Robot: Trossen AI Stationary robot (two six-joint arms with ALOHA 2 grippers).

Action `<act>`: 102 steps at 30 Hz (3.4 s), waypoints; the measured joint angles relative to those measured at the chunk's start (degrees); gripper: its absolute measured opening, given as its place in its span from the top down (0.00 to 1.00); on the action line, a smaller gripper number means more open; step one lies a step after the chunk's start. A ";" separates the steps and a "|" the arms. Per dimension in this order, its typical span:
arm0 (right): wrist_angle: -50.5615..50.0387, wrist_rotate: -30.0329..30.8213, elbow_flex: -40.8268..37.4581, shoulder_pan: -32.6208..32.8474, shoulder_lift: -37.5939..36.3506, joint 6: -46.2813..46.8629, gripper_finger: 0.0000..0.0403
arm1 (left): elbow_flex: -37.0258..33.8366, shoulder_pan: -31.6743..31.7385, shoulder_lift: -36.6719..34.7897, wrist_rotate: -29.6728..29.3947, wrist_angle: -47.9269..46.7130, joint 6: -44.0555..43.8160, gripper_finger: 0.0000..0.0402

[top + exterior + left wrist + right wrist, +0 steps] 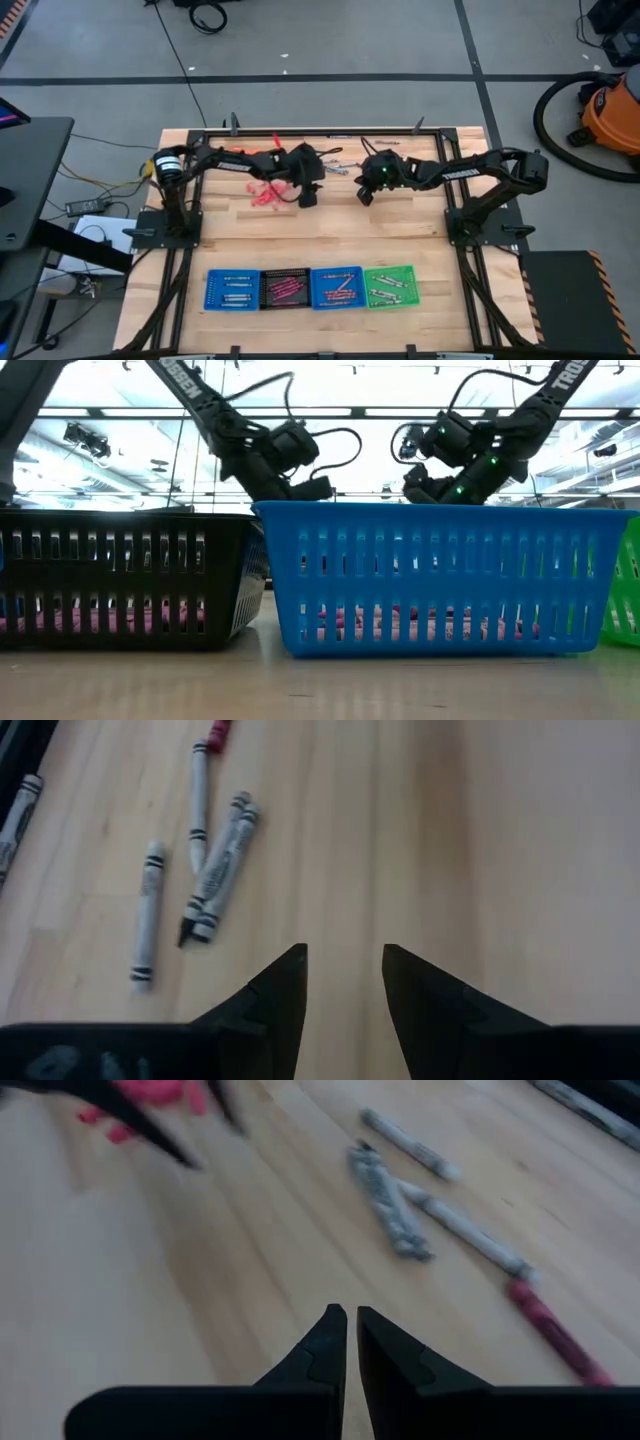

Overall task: Sort crayons
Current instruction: Put the white crayon into the green bin

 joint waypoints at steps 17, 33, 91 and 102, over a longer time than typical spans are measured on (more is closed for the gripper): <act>-2.18 3.98 2.48 4.03 -0.54 -2.38 0.89 | 6.41 5.17 4.39 0.02 -1.24 7.21 0.65; -0.19 2.87 2.48 4.12 -0.54 2.78 0.89 | 6.42 8.32 8.73 -0.24 0.59 11.62 0.65; 1.45 -0.39 2.44 5.23 -0.54 2.14 0.89 | 23.92 10.31 18.03 -1.74 -19.94 3.43 0.84; 0.72 -0.39 2.44 5.23 -0.54 2.14 0.89 | 23.88 10.15 18.03 -2.91 -20.33 2.92 0.85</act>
